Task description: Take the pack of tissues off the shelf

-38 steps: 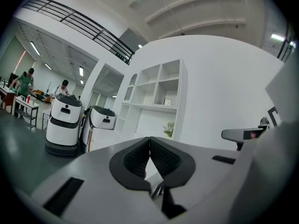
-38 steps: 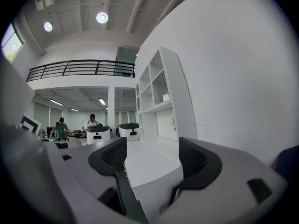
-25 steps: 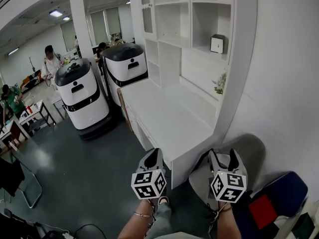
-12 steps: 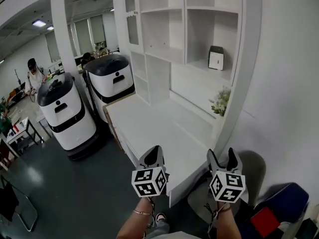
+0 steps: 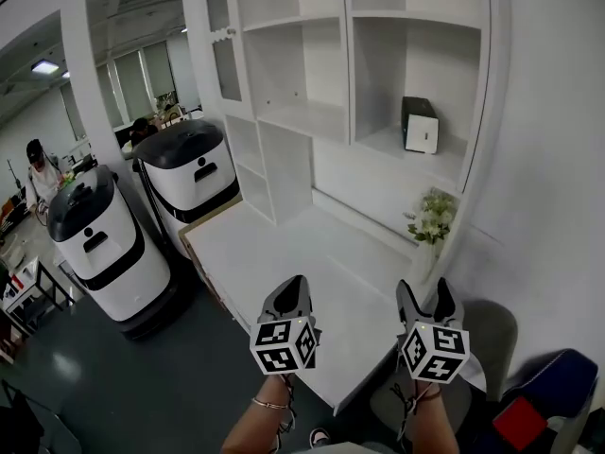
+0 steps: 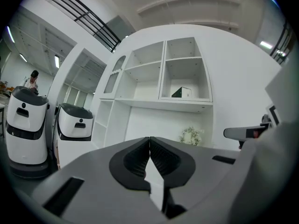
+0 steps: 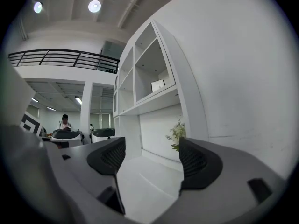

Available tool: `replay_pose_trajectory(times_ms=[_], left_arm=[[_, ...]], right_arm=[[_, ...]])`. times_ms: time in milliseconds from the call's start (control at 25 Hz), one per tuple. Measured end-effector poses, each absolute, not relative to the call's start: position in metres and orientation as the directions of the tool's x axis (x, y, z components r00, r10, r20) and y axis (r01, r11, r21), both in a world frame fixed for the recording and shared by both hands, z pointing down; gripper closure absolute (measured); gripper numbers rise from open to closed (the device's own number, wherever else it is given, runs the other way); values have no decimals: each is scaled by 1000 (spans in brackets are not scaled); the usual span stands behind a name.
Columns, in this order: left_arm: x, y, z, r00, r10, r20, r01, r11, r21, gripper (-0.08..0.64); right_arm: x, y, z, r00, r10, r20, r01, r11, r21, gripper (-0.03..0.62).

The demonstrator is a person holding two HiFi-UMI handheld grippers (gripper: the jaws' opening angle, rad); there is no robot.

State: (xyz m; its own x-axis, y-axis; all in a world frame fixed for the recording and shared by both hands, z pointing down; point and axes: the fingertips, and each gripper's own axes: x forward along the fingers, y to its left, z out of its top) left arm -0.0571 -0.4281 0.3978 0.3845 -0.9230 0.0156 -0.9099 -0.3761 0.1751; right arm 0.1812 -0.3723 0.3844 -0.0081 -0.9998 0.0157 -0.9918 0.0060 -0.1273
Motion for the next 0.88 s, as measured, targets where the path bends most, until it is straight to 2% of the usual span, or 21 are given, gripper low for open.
replay_pose_trajectory(times_ms=[880], left_arm=[[-30,-507,413,408,-912,43,-896,-390,213,543]], right_arm=[[187,-442,384,-31,-998,54,-997,27,-75,229]])
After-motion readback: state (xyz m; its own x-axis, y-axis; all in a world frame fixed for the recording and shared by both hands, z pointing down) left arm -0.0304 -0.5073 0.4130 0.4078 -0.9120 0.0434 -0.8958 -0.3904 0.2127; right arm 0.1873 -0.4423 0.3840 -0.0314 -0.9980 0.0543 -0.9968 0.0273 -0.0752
